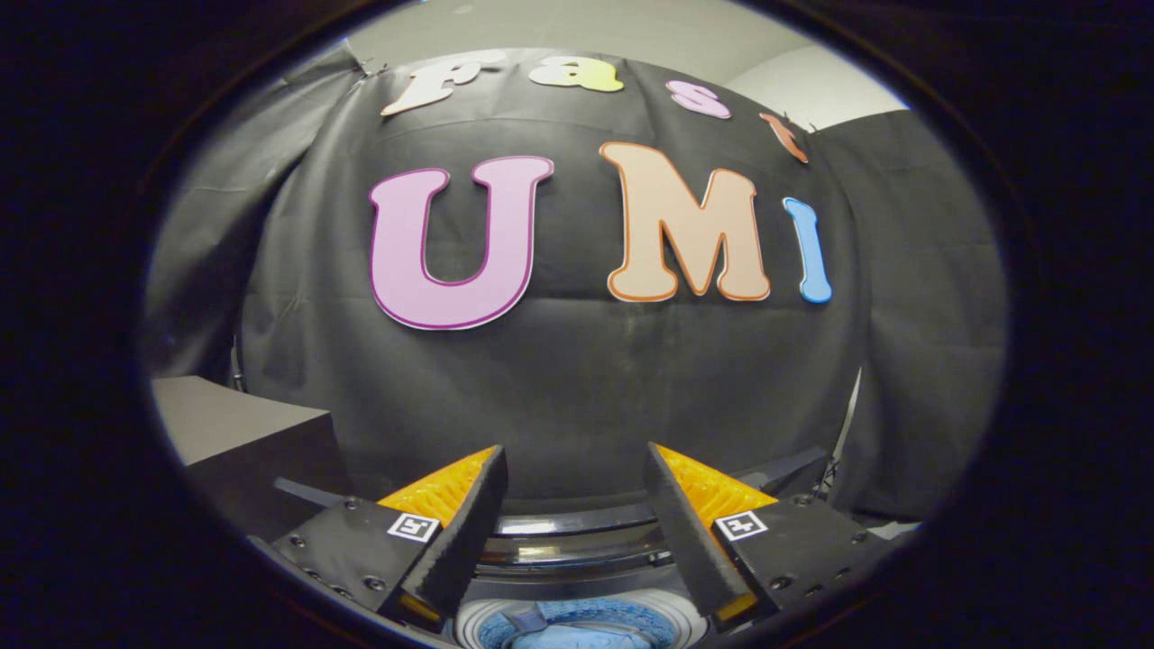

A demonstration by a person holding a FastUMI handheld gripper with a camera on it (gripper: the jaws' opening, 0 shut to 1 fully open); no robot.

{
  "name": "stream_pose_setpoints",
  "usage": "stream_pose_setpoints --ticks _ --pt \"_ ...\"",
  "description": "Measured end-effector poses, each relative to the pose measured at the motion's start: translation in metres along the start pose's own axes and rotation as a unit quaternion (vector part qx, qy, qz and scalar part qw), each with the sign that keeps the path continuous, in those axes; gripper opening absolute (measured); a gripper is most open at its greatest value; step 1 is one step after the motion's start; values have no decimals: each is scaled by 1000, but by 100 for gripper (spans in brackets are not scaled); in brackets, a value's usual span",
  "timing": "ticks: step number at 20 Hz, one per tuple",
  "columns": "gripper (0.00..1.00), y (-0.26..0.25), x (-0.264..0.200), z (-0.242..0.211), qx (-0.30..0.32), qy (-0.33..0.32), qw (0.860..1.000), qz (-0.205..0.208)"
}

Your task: Put the clothes into the washing machine and then close the washing machine lid.

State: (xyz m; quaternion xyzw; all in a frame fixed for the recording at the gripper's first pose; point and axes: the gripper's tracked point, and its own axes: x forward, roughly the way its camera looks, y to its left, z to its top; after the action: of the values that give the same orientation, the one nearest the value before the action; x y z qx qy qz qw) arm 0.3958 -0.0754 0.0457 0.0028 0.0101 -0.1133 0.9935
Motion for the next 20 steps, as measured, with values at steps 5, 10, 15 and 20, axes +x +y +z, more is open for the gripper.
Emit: stream_pose_setpoints --ticks 5,10,15,20 --pt "95 -1 -7 -4 -3 12 1000 -3" --pt "95 -2 -14 -10 -8 34 999 2" --pt "95 -4 -20 -14 -9 40 999 9" --pt "96 -6 -30 -22 -5 38 999 24"
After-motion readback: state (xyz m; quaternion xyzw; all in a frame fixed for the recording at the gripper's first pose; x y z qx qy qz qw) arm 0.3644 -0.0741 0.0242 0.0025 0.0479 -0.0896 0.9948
